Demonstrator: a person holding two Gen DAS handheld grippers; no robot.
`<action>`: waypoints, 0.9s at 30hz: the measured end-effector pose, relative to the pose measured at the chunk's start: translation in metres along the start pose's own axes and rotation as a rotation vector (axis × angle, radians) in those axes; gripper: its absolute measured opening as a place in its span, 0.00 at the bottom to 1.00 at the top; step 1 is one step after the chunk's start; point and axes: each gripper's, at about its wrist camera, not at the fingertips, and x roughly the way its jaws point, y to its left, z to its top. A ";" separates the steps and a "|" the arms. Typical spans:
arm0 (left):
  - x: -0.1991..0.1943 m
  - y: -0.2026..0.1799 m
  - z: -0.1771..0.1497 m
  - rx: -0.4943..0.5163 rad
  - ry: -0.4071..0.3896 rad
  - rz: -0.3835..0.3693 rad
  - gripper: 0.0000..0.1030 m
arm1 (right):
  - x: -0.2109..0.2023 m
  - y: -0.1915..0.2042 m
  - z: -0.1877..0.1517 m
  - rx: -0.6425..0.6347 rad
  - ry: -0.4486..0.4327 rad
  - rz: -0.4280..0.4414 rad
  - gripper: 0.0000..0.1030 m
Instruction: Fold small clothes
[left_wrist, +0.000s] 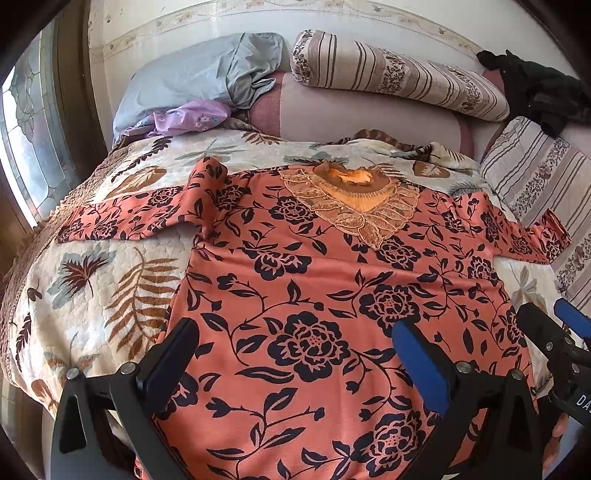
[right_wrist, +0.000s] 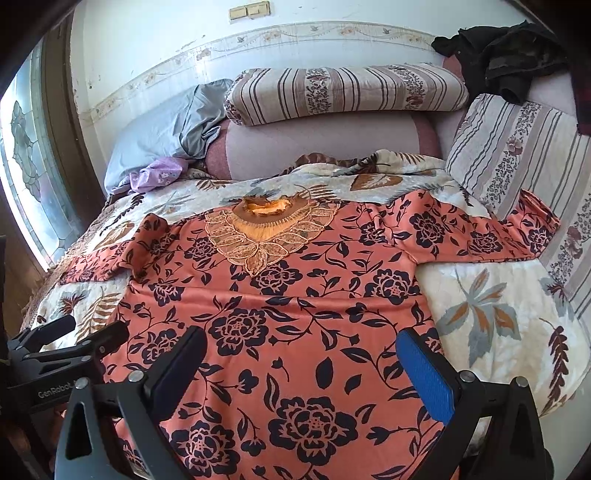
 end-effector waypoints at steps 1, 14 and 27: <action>0.001 0.000 0.000 -0.001 0.003 0.001 1.00 | 0.001 0.000 0.000 0.000 0.001 0.001 1.00; 0.006 -0.001 0.001 0.000 0.014 0.005 1.00 | 0.008 0.002 -0.001 -0.013 0.011 -0.007 1.00; 0.008 -0.006 0.002 0.014 0.014 0.000 1.00 | 0.011 -0.006 0.002 0.000 0.010 -0.015 1.00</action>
